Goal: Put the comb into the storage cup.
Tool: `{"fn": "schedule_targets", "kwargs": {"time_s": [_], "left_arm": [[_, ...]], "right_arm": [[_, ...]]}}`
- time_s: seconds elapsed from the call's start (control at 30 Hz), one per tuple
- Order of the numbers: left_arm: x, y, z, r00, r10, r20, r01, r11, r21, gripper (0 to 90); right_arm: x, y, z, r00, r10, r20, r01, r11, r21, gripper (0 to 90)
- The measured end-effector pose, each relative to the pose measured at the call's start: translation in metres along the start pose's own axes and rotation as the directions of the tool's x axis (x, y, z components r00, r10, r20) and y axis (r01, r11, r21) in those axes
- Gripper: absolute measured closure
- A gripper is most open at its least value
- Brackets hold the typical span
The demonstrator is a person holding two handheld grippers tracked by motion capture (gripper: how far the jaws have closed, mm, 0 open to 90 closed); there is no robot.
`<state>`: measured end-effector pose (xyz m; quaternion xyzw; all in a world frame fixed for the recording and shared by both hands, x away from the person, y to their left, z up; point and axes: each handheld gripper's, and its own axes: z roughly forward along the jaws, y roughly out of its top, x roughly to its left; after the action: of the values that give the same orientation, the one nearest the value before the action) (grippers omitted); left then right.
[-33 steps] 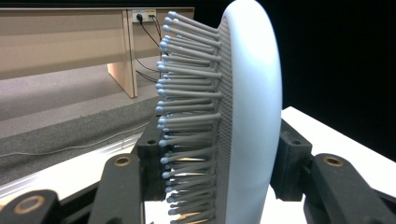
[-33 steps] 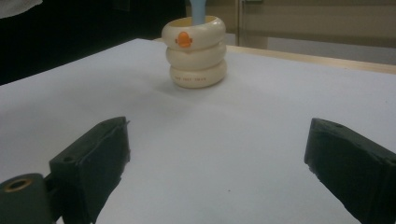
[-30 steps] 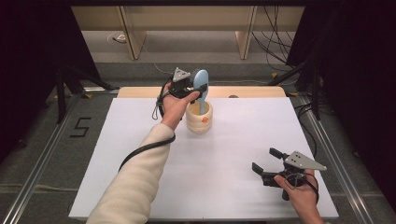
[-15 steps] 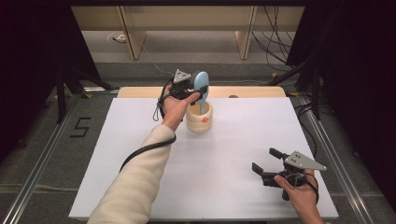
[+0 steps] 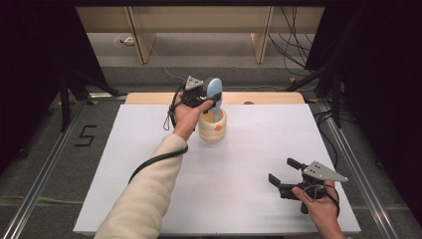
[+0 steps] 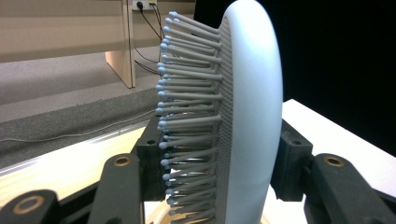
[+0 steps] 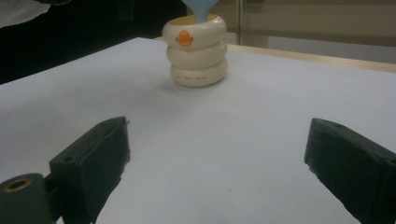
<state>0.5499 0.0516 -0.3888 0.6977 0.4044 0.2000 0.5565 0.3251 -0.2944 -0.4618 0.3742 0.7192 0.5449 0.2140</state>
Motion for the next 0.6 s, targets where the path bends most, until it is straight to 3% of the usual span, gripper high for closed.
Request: {"fn": "schedule_targets", "kwargs": {"time_s": [0.6], "left_arm": [[0.0022,-0.0043,0.0016,0.9996,-0.026,-0.005,0.026,0.9996,-0.004,48.1]], "right_arm": [[-0.0003,-0.0004,0.0006,1.0000,0.002,0.001,-0.002,1.000,0.003,7.7]]}}
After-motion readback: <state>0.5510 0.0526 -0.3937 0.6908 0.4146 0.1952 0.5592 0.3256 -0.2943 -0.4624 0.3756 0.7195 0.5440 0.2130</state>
